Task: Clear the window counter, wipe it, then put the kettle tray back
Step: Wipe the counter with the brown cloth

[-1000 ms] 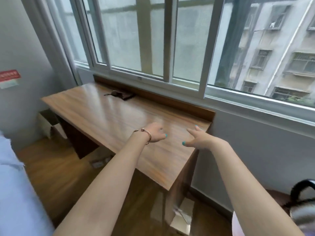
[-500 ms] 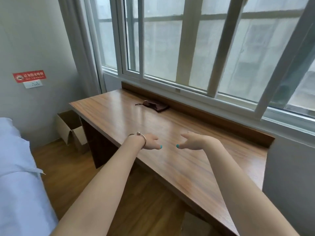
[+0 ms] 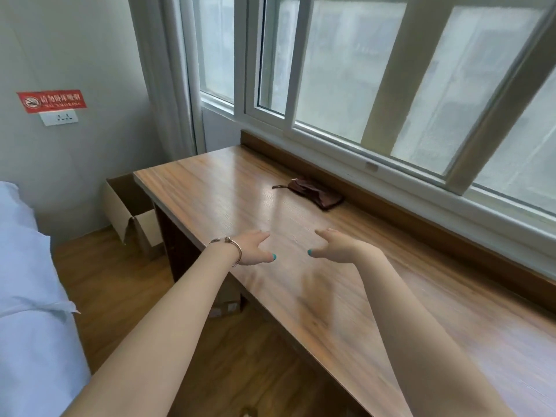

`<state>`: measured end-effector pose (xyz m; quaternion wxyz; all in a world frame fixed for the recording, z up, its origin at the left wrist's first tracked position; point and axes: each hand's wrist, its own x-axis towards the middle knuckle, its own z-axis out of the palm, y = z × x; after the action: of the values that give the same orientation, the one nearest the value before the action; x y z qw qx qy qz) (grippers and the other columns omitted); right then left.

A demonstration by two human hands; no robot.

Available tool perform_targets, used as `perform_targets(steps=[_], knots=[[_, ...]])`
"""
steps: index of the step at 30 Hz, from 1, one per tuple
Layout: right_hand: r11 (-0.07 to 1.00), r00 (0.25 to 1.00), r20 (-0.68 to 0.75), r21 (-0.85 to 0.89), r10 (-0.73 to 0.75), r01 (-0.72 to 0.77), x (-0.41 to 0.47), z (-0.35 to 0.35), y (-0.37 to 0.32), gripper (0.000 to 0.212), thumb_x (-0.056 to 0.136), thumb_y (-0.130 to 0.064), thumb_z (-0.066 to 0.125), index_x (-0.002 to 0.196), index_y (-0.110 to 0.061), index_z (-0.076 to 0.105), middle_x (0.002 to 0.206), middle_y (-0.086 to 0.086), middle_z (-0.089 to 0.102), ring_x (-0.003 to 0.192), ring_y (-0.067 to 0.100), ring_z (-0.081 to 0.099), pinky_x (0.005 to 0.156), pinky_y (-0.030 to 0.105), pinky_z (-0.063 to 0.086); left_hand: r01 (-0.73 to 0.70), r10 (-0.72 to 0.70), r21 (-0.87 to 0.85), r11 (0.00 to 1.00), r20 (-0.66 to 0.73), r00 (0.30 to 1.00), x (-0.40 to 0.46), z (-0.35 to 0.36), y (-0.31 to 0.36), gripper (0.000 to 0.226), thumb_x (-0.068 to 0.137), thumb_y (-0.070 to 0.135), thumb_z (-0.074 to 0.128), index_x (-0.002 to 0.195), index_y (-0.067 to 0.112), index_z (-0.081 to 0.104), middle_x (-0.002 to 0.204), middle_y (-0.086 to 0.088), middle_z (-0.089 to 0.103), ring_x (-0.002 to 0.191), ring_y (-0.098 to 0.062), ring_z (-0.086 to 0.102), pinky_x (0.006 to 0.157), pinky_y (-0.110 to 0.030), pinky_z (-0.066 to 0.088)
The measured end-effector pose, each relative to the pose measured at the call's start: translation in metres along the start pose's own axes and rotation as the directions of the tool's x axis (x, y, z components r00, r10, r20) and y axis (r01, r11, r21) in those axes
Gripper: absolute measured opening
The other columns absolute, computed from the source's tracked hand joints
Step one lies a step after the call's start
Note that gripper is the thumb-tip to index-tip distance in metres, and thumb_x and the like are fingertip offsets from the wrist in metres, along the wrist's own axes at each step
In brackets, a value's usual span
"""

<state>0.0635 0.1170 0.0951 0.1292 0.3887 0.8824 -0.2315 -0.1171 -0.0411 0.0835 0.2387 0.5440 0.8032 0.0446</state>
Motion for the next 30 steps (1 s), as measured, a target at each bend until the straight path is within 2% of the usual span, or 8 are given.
perform_targets(steps=[3, 7, 10, 13, 16, 22, 27, 30], knots=[[0.995, 0.990, -0.141, 0.099, 0.014, 0.000, 0.065, -0.006, 0.001, 0.080, 0.094, -0.041, 0.059, 0.156, -0.016, 0.014, 0.163, 0.007, 0.005, 0.150, 0.023, 0.005, 0.118, 0.041, 0.013, 0.023, -0.022, -0.019, 1.000, 0.018, 1.000, 0.036, -0.017, -0.038, 0.075, 0.095, 0.049, 0.048, 0.154, 0.019, 0.012, 0.161, 0.001, 0.009, 0.147, -0.016, 0.012, 0.118, -0.032, 0.015], [0.982, 0.926, -0.331, 0.118, 0.181, -0.150, 0.153, -0.010, 0.008, 0.087, 0.091, -0.048, 0.059, 0.156, -0.025, 0.006, 0.164, 0.002, -0.002, 0.150, 0.023, -0.003, 0.116, 0.052, 0.013, 0.066, -0.066, -0.016, 0.998, 0.040, 0.997, 0.094, -0.041, -0.080, 0.073, 0.096, 0.050, 0.045, 0.154, 0.019, 0.014, 0.161, 0.001, 0.008, 0.148, -0.015, 0.008, 0.119, -0.030, 0.011], [0.970, 0.904, -0.352, 0.106, 0.242, -0.218, 0.196, -0.016, 0.009, 0.085, 0.092, -0.051, 0.055, 0.156, -0.031, 0.001, 0.164, -0.001, -0.007, 0.150, 0.022, -0.007, 0.117, 0.054, 0.007, 0.047, -0.047, 0.001, 0.999, 0.021, 0.999, 0.129, -0.050, -0.096, 0.072, 0.097, 0.050, 0.044, 0.154, 0.016, 0.015, 0.161, -0.002, 0.007, 0.148, -0.018, 0.003, 0.117, -0.029, 0.006], [0.966, 0.911, -0.321, 0.120, 0.258, -0.231, 0.242, -0.025, 0.005, 0.080, 0.095, -0.049, 0.051, 0.156, -0.028, 0.004, 0.164, -0.001, -0.003, 0.151, 0.024, -0.004, 0.119, 0.055, 0.006, 0.020, -0.019, 0.038, 0.999, -0.025, 0.999, 0.163, -0.051, -0.123, 0.069, 0.097, 0.051, 0.043, 0.153, 0.019, 0.019, 0.161, -0.001, 0.010, 0.149, -0.020, 0.002, 0.117, -0.031, 0.006], [0.957, 0.886, -0.364, 0.145, 0.288, -0.251, 0.265, -0.029, 0.010, 0.079, 0.096, -0.046, 0.053, 0.156, -0.026, 0.007, 0.164, -0.002, 0.007, 0.151, 0.024, 0.004, 0.118, 0.056, 0.008, 0.014, -0.008, 0.098, 0.995, -0.063, 0.998, 0.181, -0.044, -0.156, 0.066, 0.097, 0.056, 0.036, 0.153, 0.029, 0.014, 0.162, 0.004, 0.003, 0.149, -0.018, -0.003, 0.119, -0.035, 0.002], [0.932, 0.842, -0.400, 0.130, 0.362, -0.339, 0.298, -0.030, 0.013, 0.061, 0.098, -0.049, 0.046, 0.152, -0.032, 0.025, 0.162, -0.004, 0.018, 0.150, 0.022, 0.009, 0.119, 0.055, 0.008, -0.070, 0.083, 0.153, 0.986, -0.085, 0.993, 0.223, -0.059, -0.211, 0.065, 0.091, 0.069, 0.029, 0.149, 0.048, 0.008, 0.161, 0.014, 0.001, 0.148, -0.010, -0.006, 0.120, -0.038, -0.001], [0.910, 0.825, -0.386, 0.162, 0.413, -0.380, 0.299, -0.029, 0.007, 0.056, 0.099, -0.041, 0.049, 0.151, -0.032, 0.030, 0.160, -0.006, 0.024, 0.149, 0.021, 0.015, 0.119, 0.053, 0.013, -0.071, 0.084, 0.145, 0.987, -0.089, 0.992, 0.265, -0.095, -0.261, 0.070, 0.087, 0.075, 0.028, 0.149, 0.048, 0.009, 0.160, 0.015, 0.002, 0.147, -0.009, -0.004, 0.118, -0.038, 0.000], [0.875, 0.780, -0.397, 0.197, 0.484, -0.443, 0.298, -0.023, -0.021, 0.054, 0.097, -0.042, 0.053, 0.148, -0.033, 0.036, 0.157, -0.005, 0.032, 0.144, 0.024, 0.030, 0.116, 0.051, 0.026, -0.113, 0.132, 0.165, 0.980, -0.109, 0.985, 0.280, -0.109, -0.297, 0.071, 0.085, 0.077, 0.027, 0.148, 0.049, 0.010, 0.160, 0.017, 0.004, 0.147, -0.007, -0.002, 0.118, -0.037, 0.000]])
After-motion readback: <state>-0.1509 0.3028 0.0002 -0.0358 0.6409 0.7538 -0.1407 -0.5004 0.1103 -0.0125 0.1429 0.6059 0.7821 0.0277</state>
